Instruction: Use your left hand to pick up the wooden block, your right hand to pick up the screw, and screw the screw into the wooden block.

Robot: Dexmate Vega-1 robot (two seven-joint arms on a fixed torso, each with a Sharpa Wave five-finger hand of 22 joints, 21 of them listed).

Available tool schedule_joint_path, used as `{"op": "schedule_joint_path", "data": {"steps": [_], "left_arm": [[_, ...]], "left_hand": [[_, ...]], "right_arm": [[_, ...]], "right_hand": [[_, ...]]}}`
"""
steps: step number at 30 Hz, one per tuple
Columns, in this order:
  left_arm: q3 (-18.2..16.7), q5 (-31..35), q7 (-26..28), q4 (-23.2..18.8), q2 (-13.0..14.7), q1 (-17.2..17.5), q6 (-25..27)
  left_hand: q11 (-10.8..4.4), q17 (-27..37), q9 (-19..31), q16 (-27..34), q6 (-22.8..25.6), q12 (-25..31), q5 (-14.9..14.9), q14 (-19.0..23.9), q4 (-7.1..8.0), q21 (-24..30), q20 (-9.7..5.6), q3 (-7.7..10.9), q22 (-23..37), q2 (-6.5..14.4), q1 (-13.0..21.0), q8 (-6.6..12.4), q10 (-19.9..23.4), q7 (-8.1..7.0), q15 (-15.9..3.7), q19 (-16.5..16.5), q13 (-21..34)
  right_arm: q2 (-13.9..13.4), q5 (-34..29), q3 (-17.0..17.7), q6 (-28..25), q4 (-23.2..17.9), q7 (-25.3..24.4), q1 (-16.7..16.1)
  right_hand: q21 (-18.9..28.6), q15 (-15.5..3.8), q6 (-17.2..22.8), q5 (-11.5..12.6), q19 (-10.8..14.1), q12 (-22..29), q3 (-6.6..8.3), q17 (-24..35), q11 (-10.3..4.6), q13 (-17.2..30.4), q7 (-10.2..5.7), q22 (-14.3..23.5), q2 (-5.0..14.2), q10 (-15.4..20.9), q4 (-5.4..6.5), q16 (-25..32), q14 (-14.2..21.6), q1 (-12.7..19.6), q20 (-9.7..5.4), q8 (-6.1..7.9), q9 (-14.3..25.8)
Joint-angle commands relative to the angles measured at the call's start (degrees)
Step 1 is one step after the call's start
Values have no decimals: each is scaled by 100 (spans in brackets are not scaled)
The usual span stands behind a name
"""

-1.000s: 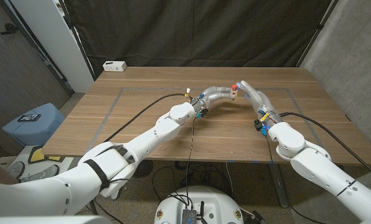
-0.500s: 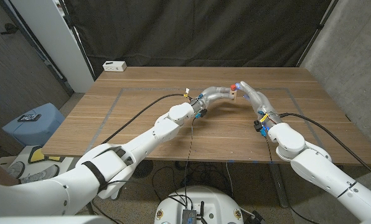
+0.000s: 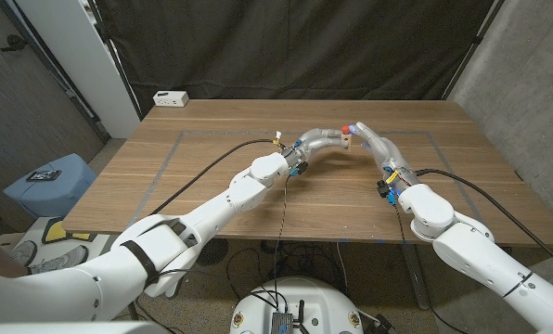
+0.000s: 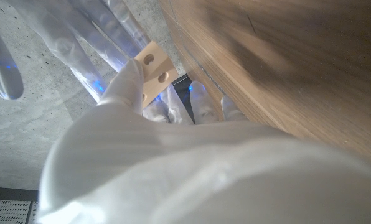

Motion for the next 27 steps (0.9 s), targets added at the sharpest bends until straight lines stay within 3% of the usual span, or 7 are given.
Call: {"op": "schedule_joint_path", "data": {"steps": [1,27], "left_arm": [[-12,-7,9,-64,35,18,58],[-6,-28,-4,-71,60,2,199]], "left_hand": [[-3,12,9,37,221,75,25,53,455,20,-10,475,11,193,-86,56,55,159,-197,62,162],[8,8,9,35,224,80,24,68,457,19,-6,482,11,192,-103,55,62,157,-199,66,163]], "right_arm": [[-48,8,-36,-60,-51,82,13],[-58,106,55,-65,-60,17,-53]], "right_hand": [[25,-16,60,37,12,59,40,20,-3,9,-14,8,6,-6,9,30,-172,-14,-9,-1,1],[24,-15,107,37,6,62,67,18,7,9,-41,8,7,12,0,34,-167,-22,-4,1,2]]}}
